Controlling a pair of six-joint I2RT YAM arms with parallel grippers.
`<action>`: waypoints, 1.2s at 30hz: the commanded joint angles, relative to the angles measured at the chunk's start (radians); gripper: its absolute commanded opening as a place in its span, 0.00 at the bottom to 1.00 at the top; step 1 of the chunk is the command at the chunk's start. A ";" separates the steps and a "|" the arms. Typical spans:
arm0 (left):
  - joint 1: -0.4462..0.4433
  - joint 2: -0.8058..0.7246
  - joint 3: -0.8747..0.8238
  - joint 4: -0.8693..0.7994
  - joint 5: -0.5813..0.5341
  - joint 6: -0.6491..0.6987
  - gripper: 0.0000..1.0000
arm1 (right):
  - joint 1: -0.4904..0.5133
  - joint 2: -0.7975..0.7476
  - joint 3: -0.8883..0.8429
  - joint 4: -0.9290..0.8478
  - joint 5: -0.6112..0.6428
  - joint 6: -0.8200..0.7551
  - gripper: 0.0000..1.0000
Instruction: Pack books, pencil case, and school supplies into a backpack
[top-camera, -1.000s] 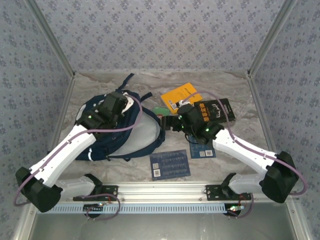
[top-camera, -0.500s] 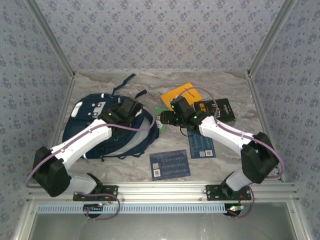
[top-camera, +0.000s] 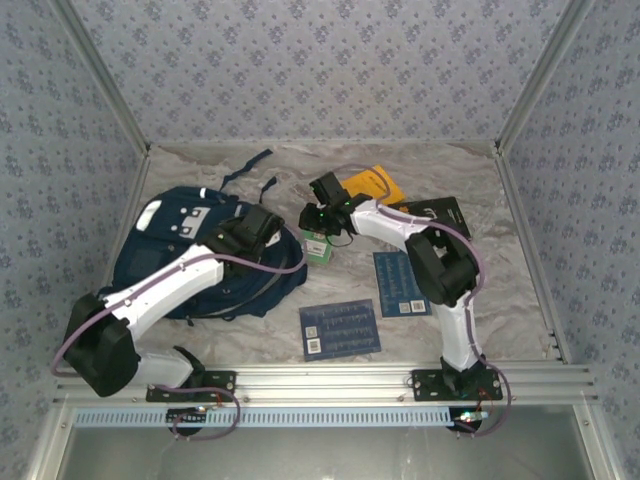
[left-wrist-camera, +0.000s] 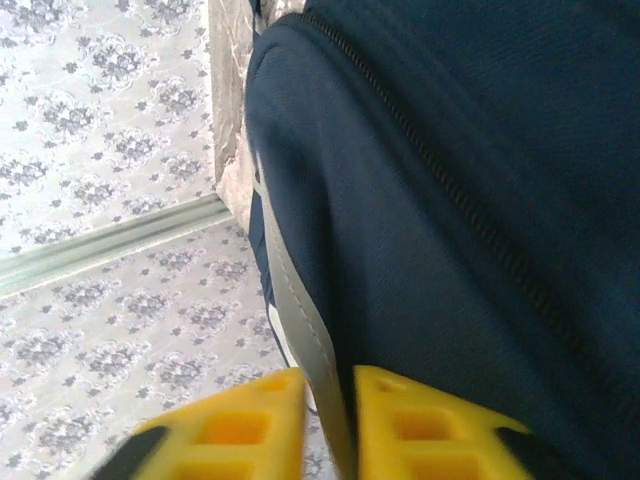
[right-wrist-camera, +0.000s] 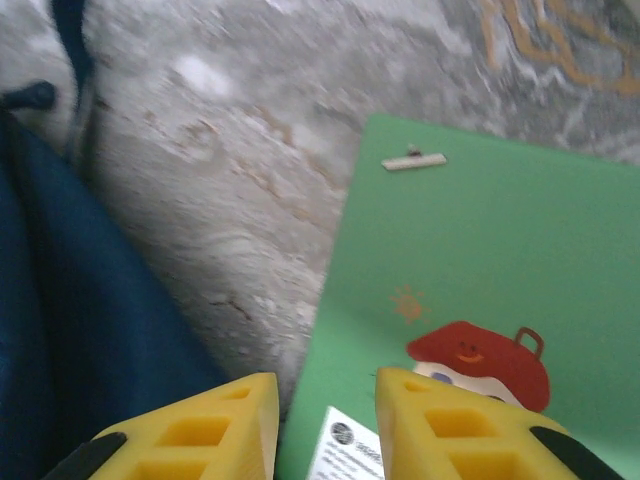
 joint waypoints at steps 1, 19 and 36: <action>-0.016 -0.042 0.039 -0.038 0.057 -0.060 0.48 | 0.000 0.017 -0.003 -0.076 0.029 0.012 0.32; -0.040 0.114 0.532 -0.304 0.408 -0.524 0.74 | -0.042 -0.205 -0.362 -0.124 0.068 -0.211 0.32; 0.000 0.752 0.877 -0.273 0.789 -0.858 0.73 | -0.135 -0.697 -0.705 0.077 -0.070 0.206 0.45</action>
